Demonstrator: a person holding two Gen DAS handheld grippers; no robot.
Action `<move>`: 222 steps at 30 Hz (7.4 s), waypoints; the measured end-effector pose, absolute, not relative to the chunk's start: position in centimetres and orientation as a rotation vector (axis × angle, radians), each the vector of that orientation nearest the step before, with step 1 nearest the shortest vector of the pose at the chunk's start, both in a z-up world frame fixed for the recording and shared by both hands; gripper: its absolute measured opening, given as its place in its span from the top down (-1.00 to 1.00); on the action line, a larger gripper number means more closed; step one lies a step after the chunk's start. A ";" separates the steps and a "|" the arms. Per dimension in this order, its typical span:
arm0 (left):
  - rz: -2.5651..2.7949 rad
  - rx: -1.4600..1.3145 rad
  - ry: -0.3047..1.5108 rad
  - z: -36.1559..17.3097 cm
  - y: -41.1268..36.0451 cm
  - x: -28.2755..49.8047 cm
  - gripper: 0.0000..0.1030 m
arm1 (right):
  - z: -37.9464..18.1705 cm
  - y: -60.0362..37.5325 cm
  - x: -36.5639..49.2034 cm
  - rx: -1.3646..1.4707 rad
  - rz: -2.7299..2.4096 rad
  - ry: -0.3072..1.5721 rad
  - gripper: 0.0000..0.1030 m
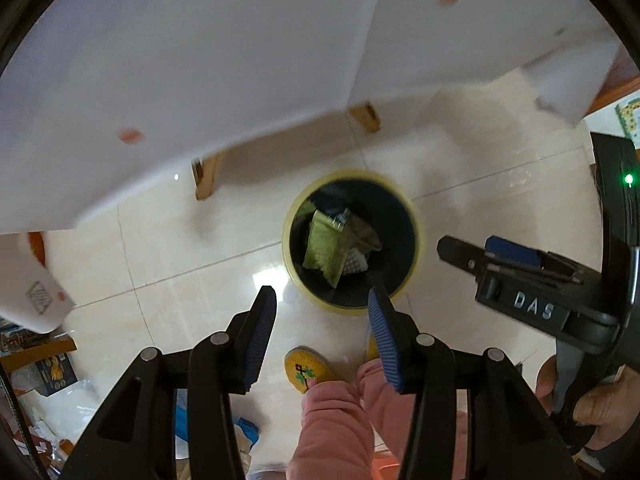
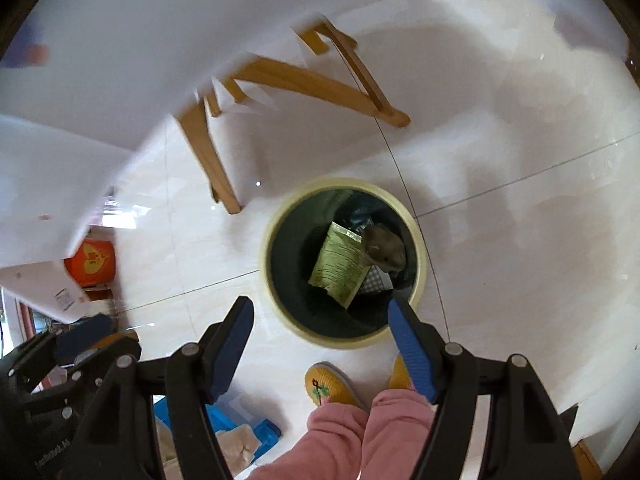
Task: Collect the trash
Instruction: 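Carry the holder and bag over the bin and open both tools to drop them, then move both tools back toward the plastic wrappers on the table, then grasp the white plastic wrapper with the left tool, then grasp the clear plastic bottle with the right tool while the left tool holds the wrapper, then carry wrapper and bottle over the bin and open both tools to drop them, then move both tools back over the table toward the tissue and snack bag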
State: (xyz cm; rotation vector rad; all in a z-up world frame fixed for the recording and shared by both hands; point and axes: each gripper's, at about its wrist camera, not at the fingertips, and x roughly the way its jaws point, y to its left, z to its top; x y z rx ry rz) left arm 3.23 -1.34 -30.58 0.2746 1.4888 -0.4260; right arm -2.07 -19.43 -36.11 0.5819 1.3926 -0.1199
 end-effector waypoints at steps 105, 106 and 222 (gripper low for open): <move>0.140 -0.368 1.306 -16.0 -14.4 32.9 0.82 | -12.9 -31.5 36.4 0.009 0.410 1.138 -0.28; 0.156 -0.378 1.302 -16.0 -13.8 33.0 0.82 | -12.9 -30.9 36.6 -0.024 0.403 1.128 -0.30; -0.165 0.077 1.343 -38.6 -2.5 6.0 -0.60 | -40.6 -18.9 3.2 0.320 0.207 1.384 -0.30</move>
